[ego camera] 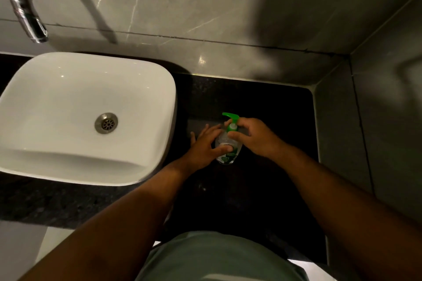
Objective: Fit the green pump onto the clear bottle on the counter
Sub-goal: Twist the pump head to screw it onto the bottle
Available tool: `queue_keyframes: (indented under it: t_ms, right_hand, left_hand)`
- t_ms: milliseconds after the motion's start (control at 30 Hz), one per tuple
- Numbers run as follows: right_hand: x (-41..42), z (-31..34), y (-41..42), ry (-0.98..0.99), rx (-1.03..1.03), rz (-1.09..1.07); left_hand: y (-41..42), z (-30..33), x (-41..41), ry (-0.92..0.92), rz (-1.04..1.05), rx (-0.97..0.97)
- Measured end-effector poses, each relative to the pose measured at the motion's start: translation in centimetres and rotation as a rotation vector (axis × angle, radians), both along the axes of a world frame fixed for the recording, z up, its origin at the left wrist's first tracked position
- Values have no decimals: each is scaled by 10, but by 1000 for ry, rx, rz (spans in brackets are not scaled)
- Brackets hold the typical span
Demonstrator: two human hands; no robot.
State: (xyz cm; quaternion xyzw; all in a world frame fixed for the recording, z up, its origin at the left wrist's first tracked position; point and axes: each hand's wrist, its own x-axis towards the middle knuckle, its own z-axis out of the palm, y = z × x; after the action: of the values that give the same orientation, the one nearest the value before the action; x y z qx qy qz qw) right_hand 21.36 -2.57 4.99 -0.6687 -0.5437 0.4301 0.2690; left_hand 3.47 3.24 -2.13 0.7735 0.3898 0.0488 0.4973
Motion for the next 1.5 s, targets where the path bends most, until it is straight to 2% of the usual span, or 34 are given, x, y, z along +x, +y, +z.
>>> queue_keyframes:
  t_ms: [167,267,333,500,833,900,1067,1267,1400,1500]
  right_hand:
    - [-21,-9,-9,-131,104,-222]
    - [-36,-13,-14,-309,271,-367]
    - [-42,-14,-16,-358,324,-421]
    - [-34,-10,-26,-234,258,-363]
    - [-34,5,-52,-294,178,-315]
    - [-32,14,-54,-318,168,-249]
    - [-17,51,-55,-512,316,-87]
    - [-8,86,-23,-846,24,376]
    - [-3,94,-10,-988,44,678]
    - [-1,96,-3,-994,77,785]
  left_hand:
    - [-3,1,0,11,34,71]
    - [-3,-1,1,46,38,122]
    - [-2,-2,1,78,38,164]
    - [-2,-1,-2,55,25,197]
    - [-24,-8,5,43,30,179]
    - [-23,-7,5,54,24,190]
    - [-20,-4,4,89,-1,230]
    - [-23,-1,5,113,-4,269]
    - [-21,4,6,159,-44,283]
    - [-21,6,5,159,-47,264]
